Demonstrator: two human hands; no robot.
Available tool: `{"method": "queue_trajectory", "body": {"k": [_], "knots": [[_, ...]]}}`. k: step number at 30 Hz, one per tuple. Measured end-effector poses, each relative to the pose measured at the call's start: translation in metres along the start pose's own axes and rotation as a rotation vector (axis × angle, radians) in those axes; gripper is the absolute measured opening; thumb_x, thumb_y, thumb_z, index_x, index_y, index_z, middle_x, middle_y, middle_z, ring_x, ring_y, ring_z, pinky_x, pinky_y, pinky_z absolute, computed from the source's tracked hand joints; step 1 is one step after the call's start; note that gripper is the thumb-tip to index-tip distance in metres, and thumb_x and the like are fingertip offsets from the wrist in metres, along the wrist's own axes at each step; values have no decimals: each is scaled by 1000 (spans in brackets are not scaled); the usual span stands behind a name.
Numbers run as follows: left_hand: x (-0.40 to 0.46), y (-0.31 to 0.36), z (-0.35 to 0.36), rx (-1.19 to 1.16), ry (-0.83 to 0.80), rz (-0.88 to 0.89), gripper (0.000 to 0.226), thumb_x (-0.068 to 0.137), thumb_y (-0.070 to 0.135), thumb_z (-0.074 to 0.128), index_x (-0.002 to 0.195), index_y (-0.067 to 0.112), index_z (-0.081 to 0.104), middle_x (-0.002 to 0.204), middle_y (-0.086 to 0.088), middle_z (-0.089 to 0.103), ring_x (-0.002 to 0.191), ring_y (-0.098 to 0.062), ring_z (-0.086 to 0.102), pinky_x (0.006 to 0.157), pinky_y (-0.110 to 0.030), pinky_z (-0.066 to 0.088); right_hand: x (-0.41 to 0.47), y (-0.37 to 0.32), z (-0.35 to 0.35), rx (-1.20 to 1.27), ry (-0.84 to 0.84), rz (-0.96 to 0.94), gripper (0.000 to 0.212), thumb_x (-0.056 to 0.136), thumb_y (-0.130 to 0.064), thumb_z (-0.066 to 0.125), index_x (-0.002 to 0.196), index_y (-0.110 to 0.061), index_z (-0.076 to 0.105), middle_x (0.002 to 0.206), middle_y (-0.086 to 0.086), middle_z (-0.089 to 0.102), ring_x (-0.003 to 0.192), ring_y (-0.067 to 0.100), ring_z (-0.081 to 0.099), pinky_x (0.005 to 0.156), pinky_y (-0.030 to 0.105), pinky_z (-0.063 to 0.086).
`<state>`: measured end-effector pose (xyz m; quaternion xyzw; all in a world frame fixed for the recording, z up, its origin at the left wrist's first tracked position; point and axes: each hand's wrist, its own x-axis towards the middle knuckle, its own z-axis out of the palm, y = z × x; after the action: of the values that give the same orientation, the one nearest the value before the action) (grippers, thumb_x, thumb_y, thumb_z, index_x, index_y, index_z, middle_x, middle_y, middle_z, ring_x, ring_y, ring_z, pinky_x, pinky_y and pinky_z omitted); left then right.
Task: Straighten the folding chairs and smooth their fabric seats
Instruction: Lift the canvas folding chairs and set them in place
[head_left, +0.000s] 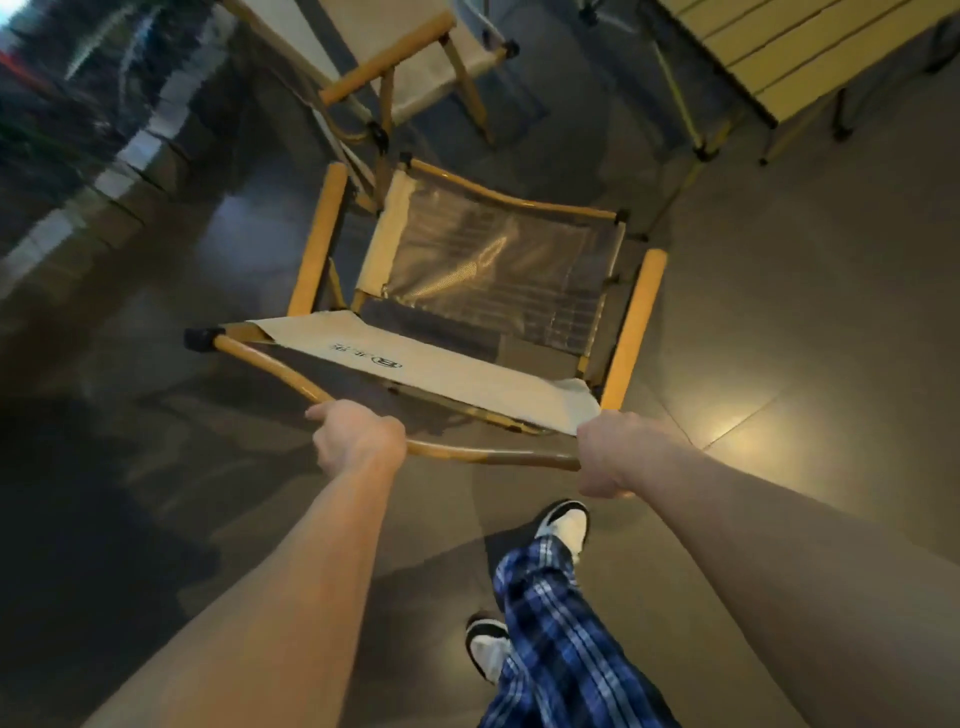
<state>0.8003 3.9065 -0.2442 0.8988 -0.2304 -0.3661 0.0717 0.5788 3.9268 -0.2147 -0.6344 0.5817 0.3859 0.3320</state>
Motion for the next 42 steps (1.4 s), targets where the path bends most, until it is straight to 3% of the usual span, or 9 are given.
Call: {"method": "queue_trajectory", "body": {"k": [4, 7, 10, 13, 17, 21, 26, 35, 42], "knots": [[18, 53, 10, 133, -17, 168, 48, 90, 12, 69, 131, 5, 46, 103, -17, 66, 82, -31, 72, 68, -41, 62, 8, 6, -8, 161, -7, 35, 27, 91, -23, 57, 115, -14, 65, 82, 2, 51, 82, 22, 56, 68, 30, 50], [34, 98, 20, 219, -35, 279, 33, 89, 17, 69, 117, 5, 55, 99, -17, 69, 87, -33, 71, 76, -47, 61, 12, 9, -22, 284, 29, 68, 23, 93, -22, 56, 111, -13, 67, 86, 2, 56, 84, 20, 60, 75, 31, 55], [49, 131, 23, 228, -62, 285, 22, 88, 15, 69, 106, 3, 63, 94, -16, 68, 86, -34, 71, 77, -47, 61, 18, 1, -32, 366, 59, 107, 21, 94, -17, 57, 111, -14, 68, 81, 0, 54, 84, 20, 61, 74, 31, 54], [70, 156, 18, 232, -90, 287, 20, 87, 13, 70, 102, 3, 63, 86, -14, 64, 84, -34, 70, 76, -46, 61, 27, -15, -49, 437, 53, 146, 24, 95, -11, 55, 118, -13, 65, 93, 4, 55, 99, 25, 62, 83, 35, 53], [103, 188, -4, 293, -131, 358, 25, 88, 17, 69, 107, 4, 59, 93, -16, 67, 79, -33, 71, 73, -45, 62, 46, -45, -78, 546, 79, 213, 27, 97, -10, 53, 121, -17, 63, 110, 6, 62, 106, 25, 62, 89, 37, 53], [132, 215, -30, 309, -211, 376, 34, 91, 14, 67, 120, 4, 51, 105, -19, 66, 76, -30, 71, 66, -39, 62, 60, -76, -104, 649, 74, 269, 26, 99, -11, 49, 121, -17, 61, 103, 5, 56, 107, 24, 60, 91, 36, 53], [149, 225, -43, 259, -278, 369, 41, 93, 9, 65, 126, 6, 41, 112, -20, 61, 76, -29, 68, 70, -39, 62, 63, -92, -123, 650, 72, 298, 29, 100, -6, 45, 122, -15, 61, 103, 6, 54, 107, 26, 60, 85, 36, 51], [164, 228, -53, 274, -254, 428, 37, 94, 13, 65, 125, 5, 48, 108, -18, 65, 65, -23, 70, 52, -27, 55, 68, -107, -131, 639, 148, 296, 29, 99, -7, 44, 120, -14, 63, 92, 4, 48, 103, 27, 61, 85, 37, 53], [168, 222, -52, 300, -221, 449, 37, 93, 12, 65, 125, 3, 51, 107, -19, 67, 72, -27, 72, 67, -35, 62, 68, -115, -126, 625, 181, 275, 27, 100, -9, 48, 124, -13, 60, 91, 4, 47, 97, 26, 59, 83, 36, 52]]}}
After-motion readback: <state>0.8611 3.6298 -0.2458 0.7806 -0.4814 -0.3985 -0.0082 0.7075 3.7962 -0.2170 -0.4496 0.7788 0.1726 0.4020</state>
